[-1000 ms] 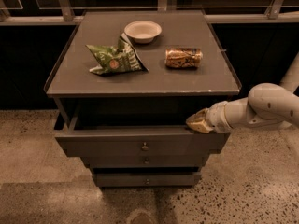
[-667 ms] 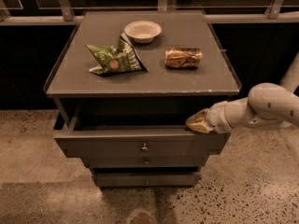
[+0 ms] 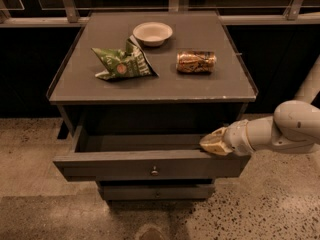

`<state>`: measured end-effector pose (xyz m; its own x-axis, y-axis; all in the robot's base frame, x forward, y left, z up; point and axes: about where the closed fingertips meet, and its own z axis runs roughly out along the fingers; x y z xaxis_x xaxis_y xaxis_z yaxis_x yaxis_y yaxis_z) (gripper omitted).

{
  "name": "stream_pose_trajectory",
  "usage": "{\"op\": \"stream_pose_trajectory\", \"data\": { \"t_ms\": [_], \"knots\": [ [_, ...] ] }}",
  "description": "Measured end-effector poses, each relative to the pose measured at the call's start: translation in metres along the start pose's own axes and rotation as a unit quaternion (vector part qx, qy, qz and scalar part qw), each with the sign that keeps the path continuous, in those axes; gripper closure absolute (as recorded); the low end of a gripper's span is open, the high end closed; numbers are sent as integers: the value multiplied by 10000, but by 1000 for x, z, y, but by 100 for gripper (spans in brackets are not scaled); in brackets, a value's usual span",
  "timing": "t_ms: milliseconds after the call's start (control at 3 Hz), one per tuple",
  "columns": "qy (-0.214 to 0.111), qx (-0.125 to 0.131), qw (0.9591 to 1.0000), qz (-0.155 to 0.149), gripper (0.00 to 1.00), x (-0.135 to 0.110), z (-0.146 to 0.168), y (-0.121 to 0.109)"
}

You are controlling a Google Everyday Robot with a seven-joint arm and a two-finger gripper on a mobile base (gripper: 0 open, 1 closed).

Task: Open top drawer

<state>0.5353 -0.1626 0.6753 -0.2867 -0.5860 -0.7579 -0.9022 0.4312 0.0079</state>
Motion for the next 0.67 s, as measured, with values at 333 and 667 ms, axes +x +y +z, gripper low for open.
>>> {"op": "stream_pose_trajectory", "data": {
  "t_ms": [333, 667],
  "knots": [
    [0, -1, 10000, 1, 100, 0, 0, 0],
    [27, -108, 9998, 150, 100, 10, 2, 8]
  ]
}}
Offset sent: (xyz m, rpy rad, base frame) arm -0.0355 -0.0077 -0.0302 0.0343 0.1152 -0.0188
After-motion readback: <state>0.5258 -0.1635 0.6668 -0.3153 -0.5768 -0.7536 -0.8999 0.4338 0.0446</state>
